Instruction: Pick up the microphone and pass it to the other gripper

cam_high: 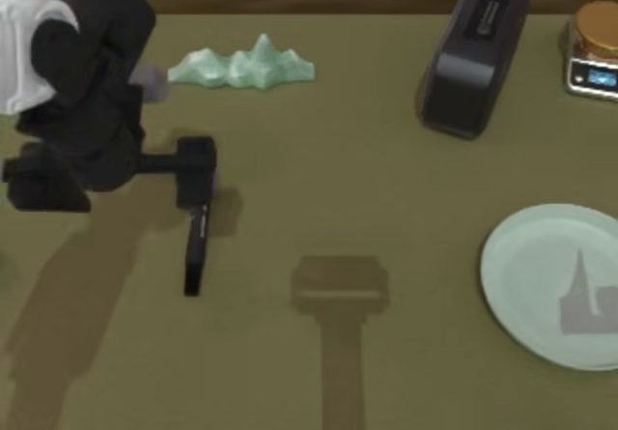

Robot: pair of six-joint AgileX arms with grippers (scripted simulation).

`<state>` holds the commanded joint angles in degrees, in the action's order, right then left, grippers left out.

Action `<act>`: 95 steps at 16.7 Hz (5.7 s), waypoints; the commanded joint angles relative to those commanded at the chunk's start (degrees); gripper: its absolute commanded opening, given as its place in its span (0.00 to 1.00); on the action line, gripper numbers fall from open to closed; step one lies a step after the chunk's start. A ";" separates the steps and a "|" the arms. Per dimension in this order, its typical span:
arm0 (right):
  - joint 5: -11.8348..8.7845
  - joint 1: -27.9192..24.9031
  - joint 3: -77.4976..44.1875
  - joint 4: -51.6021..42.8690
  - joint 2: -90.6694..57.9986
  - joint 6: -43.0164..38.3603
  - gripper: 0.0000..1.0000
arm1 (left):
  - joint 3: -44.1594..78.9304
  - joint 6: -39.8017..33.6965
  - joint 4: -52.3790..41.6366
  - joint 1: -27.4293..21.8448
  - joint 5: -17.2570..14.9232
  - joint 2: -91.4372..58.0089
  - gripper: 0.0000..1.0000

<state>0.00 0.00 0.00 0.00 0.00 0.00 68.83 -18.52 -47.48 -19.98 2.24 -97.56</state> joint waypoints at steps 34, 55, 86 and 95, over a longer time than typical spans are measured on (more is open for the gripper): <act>0.00 0.00 0.00 0.00 0.00 0.00 1.00 | 6.00 -2.44 11.50 -3.04 0.22 -27.62 0.47; 0.00 0.00 0.00 0.00 0.00 0.00 1.00 | 5.37 0.14 19.56 -3.28 -2.78 -22.99 0.00; 0.00 0.00 0.00 0.00 0.00 0.00 1.00 | -20.31 19.95 91.89 -10.43 -17.15 6.04 0.00; 0.00 0.00 0.00 0.00 0.00 0.00 1.00 | -21.91 20.15 89.17 -16.03 -11.10 11.89 0.00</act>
<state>0.00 0.00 0.00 0.00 0.00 0.00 46.93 1.63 41.68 -36.01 -8.85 -85.66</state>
